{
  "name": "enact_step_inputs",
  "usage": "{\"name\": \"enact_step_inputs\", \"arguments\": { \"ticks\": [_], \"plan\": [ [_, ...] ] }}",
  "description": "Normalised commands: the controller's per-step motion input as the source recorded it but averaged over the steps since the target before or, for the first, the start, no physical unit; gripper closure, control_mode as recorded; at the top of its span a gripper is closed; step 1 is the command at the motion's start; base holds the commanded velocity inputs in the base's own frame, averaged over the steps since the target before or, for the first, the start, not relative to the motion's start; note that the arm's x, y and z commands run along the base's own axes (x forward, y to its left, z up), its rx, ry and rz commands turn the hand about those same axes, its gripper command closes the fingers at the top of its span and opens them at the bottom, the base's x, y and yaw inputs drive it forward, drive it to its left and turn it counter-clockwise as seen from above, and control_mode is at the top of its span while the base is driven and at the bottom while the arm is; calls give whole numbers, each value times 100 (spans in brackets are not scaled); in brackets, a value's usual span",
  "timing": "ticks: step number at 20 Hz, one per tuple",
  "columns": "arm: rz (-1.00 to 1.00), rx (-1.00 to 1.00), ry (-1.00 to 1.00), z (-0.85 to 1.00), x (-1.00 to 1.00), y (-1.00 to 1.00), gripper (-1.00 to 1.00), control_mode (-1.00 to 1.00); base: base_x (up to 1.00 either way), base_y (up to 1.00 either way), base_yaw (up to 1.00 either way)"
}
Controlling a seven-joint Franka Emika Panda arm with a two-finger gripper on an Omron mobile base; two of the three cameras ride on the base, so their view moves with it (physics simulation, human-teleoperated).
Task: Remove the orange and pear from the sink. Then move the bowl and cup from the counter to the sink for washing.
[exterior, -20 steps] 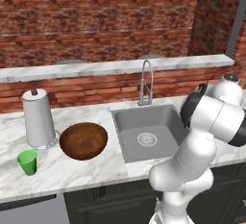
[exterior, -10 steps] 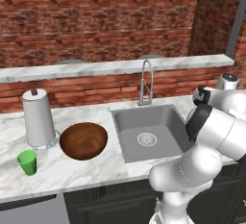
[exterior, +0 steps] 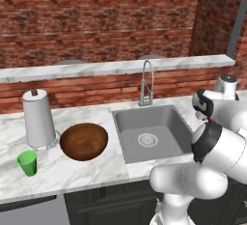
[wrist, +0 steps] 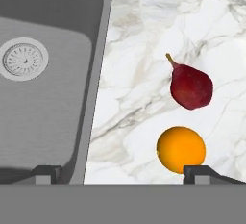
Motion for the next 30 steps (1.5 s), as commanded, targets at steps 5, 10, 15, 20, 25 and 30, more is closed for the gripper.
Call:
{"name": "enact_step_inputs", "arguments": {
  "ticks": [5,10,15,20,25,30],
  "plan": [
    [0,0,1,8,-24,31,-100,-100,0,0,0],
    [0,0,1,8,-24,32,-100,-100,0,0,0],
    [-1,0,0,8,-24,31,-100,-100,0,0,0],
    [-5,1,1,8,-24,32,-100,-100,0,0,0],
    [-6,0,0,7,-22,34,-100,-100,0,0,0],
    [-6,0,0,7,-21,35,-100,-100,0,0,0]
  ]
}}
